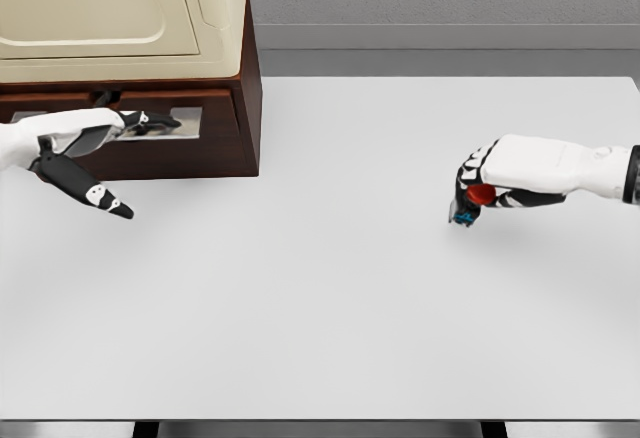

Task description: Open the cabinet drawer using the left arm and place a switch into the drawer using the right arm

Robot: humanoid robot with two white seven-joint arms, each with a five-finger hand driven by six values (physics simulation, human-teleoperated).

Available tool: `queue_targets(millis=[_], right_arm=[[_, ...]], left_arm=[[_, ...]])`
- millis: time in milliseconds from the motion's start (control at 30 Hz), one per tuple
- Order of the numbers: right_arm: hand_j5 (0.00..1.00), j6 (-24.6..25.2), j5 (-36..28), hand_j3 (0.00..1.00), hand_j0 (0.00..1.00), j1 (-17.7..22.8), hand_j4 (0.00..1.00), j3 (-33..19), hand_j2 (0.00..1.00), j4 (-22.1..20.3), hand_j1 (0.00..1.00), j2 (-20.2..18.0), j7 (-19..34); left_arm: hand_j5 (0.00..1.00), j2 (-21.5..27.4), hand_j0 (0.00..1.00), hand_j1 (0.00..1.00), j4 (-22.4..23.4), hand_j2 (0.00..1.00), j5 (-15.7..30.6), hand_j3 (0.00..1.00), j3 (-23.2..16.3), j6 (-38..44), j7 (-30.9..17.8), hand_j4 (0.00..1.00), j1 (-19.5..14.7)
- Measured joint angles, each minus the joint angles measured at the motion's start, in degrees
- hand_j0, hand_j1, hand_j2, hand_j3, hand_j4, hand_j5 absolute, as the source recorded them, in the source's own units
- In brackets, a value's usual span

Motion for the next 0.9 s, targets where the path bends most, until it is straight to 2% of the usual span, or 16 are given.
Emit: queue_targets(millis=[133,267,567,800,900], right_arm=[[0.45,0.0,0.0,0.45,0.45,-3.8,0.45,2.0,0.45,0.0,0.45,0.5,0.0],[0.45,0.0,0.0,0.45,0.45,-5.8,0.45,4.0,0.45,0.1,0.45,1.4,0.0],[0.44,0.0,0.0,0.44,0.44,-9.5,0.44,6.5,0.44,0.0,0.44,2.9,0.0],[0.44,0.0,0.0,0.44,0.44,-13.7,0.44,8.8,0.44,0.1,0.44,5.1,0.0],[0.44,0.0,0.0,0.44,0.44,-15.3,0.44,10.6,0.44,0.3,0.44,6.4,0.0]], left_arm=[[1.00,1.2,1.00,1.00,-0.2,1.00,3.1,1.00,-0.2,0.3,-0.1,1.00,0.0],[1.00,2.2,1.00,1.00,-0.4,1.00,6.2,1.00,-0.4,0.7,-0.3,1.00,0.1],[1.00,4.2,1.00,1.00,-0.2,1.00,7.6,1.00,0.7,-0.4,0.1,1.00,0.6],[1.00,5.8,1.00,1.00,-0.6,1.00,13.1,1.00,1.8,-0.3,0.1,1.00,2.5],[1.00,7.0,1.00,1.00,-0.6,1.00,14.0,1.00,2.1,-0.3,0.1,1.00,2.5]])
